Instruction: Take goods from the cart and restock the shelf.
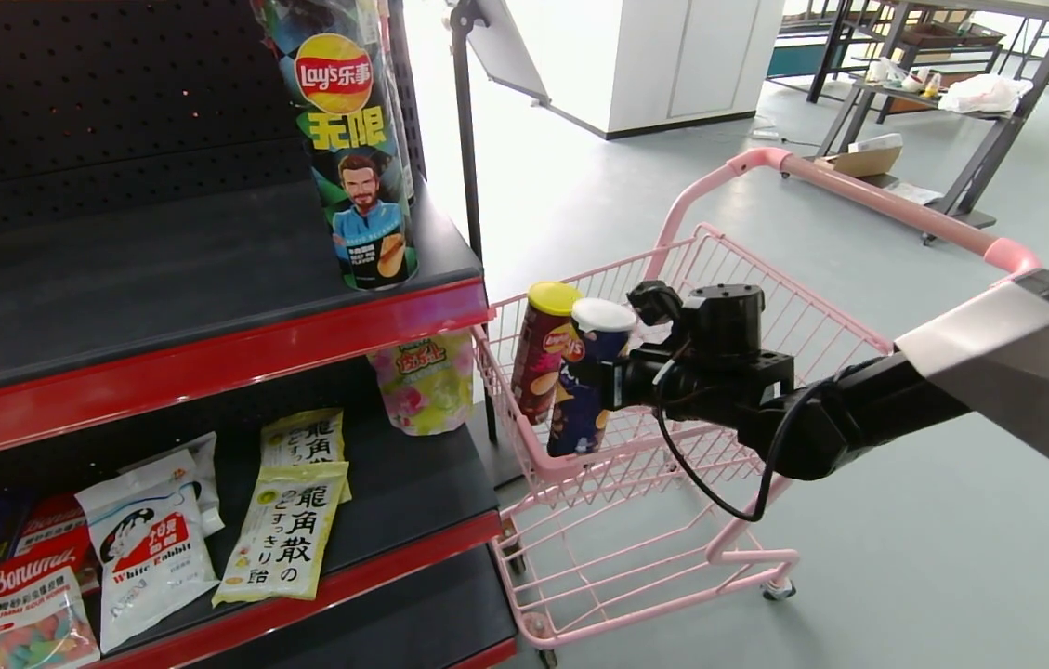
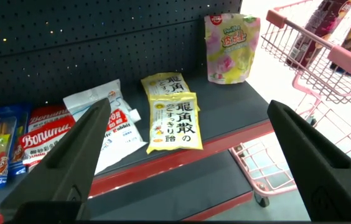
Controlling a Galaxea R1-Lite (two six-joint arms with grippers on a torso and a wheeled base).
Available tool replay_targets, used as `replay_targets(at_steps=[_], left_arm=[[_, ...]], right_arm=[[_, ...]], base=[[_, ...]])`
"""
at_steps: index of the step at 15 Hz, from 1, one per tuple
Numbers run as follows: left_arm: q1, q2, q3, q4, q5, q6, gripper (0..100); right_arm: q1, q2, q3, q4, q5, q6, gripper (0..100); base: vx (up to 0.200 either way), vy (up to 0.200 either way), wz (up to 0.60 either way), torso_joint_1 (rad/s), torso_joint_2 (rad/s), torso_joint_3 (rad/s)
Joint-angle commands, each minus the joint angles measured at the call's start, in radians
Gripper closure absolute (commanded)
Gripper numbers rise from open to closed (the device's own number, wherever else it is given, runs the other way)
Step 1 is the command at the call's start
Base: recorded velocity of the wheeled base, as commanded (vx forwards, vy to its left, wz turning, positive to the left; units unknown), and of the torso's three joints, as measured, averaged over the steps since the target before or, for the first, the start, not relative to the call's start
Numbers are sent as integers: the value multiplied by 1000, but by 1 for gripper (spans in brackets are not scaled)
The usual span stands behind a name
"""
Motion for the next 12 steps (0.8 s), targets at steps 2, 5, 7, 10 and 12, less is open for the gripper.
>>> replay_targets(at_steps=[2, 5, 7, 10, 12], left_arm=[[0, 1, 0, 0, 0, 0, 0], [0, 1, 0, 0, 0, 0, 0], [0, 1, 0, 0, 0, 0, 0], [1, 1, 0, 0, 0, 0, 0], [0, 1, 0, 0, 0, 0, 0]], right_arm=[[-27, -201, 0, 6, -14, -35, 100], [-59, -302, 6, 8, -12, -73, 100], [-44, -460, 124, 16, -44, -75, 100], [72, -727, 288, 201, -50, -86, 100], [175, -882, 342, 419, -46, -87, 100]], base=[[0, 0, 0, 0, 0, 0], [0, 0, 0, 0, 0, 0], [0, 0, 0, 0, 0, 0], [0, 0, 0, 0, 0, 0], [0, 0, 0, 0, 0, 0]])
